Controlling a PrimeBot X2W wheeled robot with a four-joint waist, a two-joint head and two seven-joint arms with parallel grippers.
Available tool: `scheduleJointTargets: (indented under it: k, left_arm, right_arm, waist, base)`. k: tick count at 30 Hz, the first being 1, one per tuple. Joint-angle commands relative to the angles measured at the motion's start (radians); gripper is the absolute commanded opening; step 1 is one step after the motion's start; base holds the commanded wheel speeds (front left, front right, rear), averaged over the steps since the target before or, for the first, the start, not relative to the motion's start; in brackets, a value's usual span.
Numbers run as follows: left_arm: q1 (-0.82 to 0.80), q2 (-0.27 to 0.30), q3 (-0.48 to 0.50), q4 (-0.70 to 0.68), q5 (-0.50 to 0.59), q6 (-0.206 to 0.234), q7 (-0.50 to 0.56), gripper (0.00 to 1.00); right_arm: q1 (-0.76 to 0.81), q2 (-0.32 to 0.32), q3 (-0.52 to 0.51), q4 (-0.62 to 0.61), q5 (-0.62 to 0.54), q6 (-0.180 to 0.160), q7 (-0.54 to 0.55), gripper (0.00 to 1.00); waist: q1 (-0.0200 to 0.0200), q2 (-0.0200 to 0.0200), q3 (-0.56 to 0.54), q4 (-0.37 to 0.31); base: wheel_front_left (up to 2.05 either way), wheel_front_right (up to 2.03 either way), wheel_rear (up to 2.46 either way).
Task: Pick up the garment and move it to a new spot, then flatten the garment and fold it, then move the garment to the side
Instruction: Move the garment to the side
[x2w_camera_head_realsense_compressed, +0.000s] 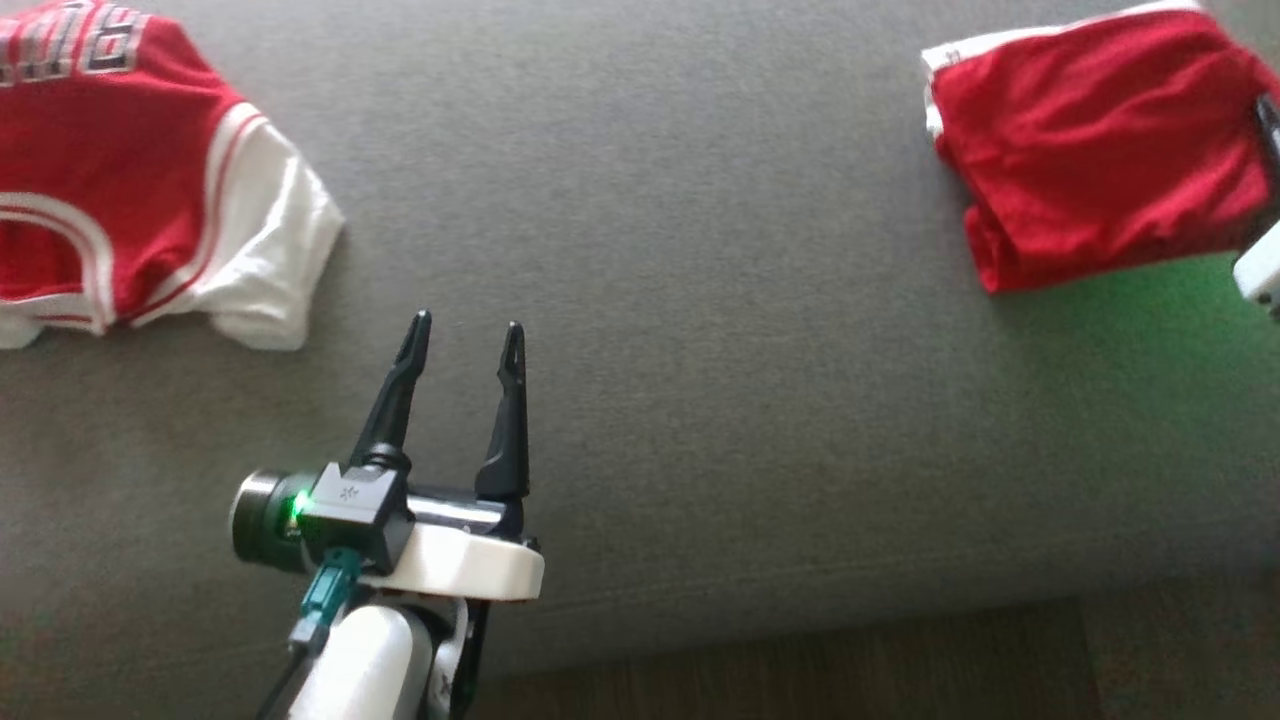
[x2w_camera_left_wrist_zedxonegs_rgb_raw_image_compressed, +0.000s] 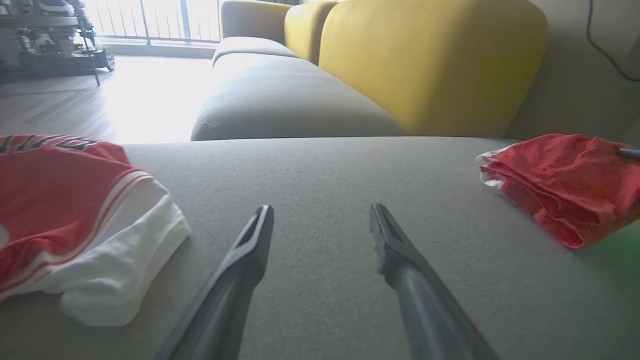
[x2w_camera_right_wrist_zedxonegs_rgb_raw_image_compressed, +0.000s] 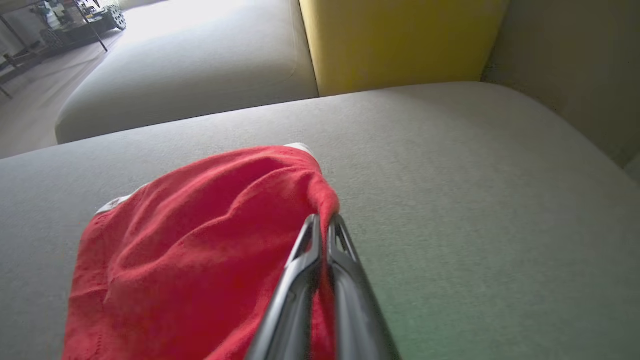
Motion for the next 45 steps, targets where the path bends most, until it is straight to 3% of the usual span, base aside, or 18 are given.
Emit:
scheduleJointTargets:
  k: [1,11,22,24,25,26,27,32,36,45]
  left_arm:
    - [-0.03,0.0,0.042,-0.029,0.013,-0.006,-0.005,1.0]
    - [-0.064,0.0,0.05,-0.02,0.027,-0.026,-0.005,1.0]
    - [-0.089,0.0,0.053,-0.009,0.04,-0.041,-0.005,1.0]
    - [-0.09,0.0,0.051,-0.008,0.039,-0.042,-0.005,1.0]
    - [-0.091,0.0,0.049,-0.007,0.038,-0.042,-0.005,1.0]
    - [-0.092,0.0,0.047,-0.007,0.037,-0.043,-0.005,1.0]
    - [-0.092,0.0,0.046,-0.006,0.035,-0.044,-0.005,1.0]
    - [-0.085,0.0,0.043,-0.003,0.026,-0.041,-0.005,1.0]
    - [-0.071,0.0,0.043,-0.003,0.021,-0.037,-0.005,1.0]
    - [-0.013,0.0,0.049,-0.011,-0.022,-0.007,-0.005,1.0]
  right_arm:
    - [-0.028,-0.032,-0.002,-0.036,-0.004,0.0,-0.018,0.0]
    - [-0.053,-0.072,-0.05,-0.049,-0.098,0.0,-0.079,0.0]
    - [-0.086,-0.087,-0.108,-0.033,-0.263,0.0,-0.121,0.0]
    - [-0.09,-0.085,-0.122,-0.025,-0.301,0.0,-0.125,0.13]
    - [-0.09,-0.082,-0.132,-0.021,-0.316,0.0,-0.127,0.41]
    - [-0.09,-0.08,-0.145,-0.015,-0.332,0.0,-0.128,0.85]
    - [-0.087,-0.082,-0.157,-0.013,-0.36,0.0,-0.135,1.0]
    - [-0.073,-0.05,-0.222,-0.022,-0.464,0.0,-0.166,1.0]
    - [-0.049,0.019,-0.23,-0.064,-0.524,0.0,-0.183,1.0]
    - [0.083,0.223,-0.094,-0.224,-0.446,0.0,-0.192,1.0]
  waist:
    - [-0.0001,0.0,0.033,-0.041]
    - [-0.0001,0.0,0.084,-0.106]
    - [-0.0001,0.0,0.114,-0.125]
    - [-0.0001,0.0,0.114,-0.124]
    - [-0.0001,0.0,0.114,-0.122]
    - [-0.0001,0.0,0.112,-0.119]
    - [-0.0001,0.0,0.111,-0.116]
    - [-0.0001,0.0,0.09,-0.099]
    - [-0.0001,0.0,0.054,-0.086]
    - [-0.0001,0.0,-0.059,-0.029]
  base:
    - [0.0,0.0,0.0]
    - [0.0,0.0,0.0]
    - [0.0,0.0,0.0]
    - [0.0,0.0,0.0]
    - [0.0,0.0,0.0]
    - [0.0,0.0,0.0]
    - [0.0,0.0,0.0]
    - [0.0,0.0,0.0]
    - [0.0,0.0,0.0]
    - [0.0,0.0,0.0]
